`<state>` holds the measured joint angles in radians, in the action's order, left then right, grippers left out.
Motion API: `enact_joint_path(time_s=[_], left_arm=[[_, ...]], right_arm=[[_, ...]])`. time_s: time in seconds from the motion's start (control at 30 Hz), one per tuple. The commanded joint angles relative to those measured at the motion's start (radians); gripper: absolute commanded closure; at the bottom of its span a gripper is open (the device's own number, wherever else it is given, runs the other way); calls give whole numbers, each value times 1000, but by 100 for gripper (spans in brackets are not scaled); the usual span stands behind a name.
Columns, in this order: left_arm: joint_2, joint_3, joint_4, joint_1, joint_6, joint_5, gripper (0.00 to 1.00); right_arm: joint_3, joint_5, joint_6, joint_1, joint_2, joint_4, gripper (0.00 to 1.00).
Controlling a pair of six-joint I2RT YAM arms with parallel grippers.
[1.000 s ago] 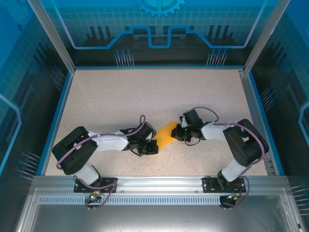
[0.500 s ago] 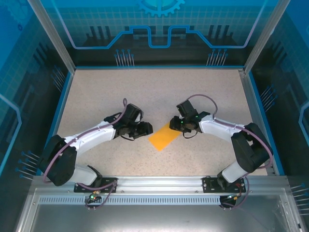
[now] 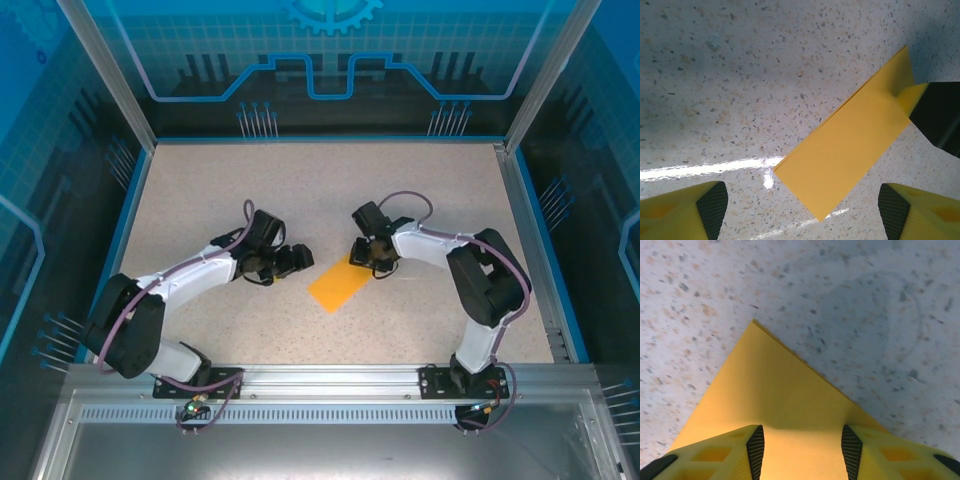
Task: Fold a paper plane with a square sheet of paper (pick it up from the middle)
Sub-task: Rotate the square sheet of paper at the center of the table.
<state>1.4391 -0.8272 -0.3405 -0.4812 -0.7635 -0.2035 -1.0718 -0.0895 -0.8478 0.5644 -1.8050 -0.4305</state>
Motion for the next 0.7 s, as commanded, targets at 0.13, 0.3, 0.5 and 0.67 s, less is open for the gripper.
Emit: enact_joint_path(time_s=[0.13,0.3,0.5,0.67], left_arm=[[2,42,21,19,-2,-77,14],[2,77,56,17,-26,-154,13],[-18,115,61,8,-65,-208,12],[-5,126,68,-27,-109,-240,12]], right_arm=[[-128,227,114,22,-195,56,53],[-169,239,118,23,-208,89,55],[-146,139,128,49,-40,45,53],[-125,195,126,86,-52,64,53]])
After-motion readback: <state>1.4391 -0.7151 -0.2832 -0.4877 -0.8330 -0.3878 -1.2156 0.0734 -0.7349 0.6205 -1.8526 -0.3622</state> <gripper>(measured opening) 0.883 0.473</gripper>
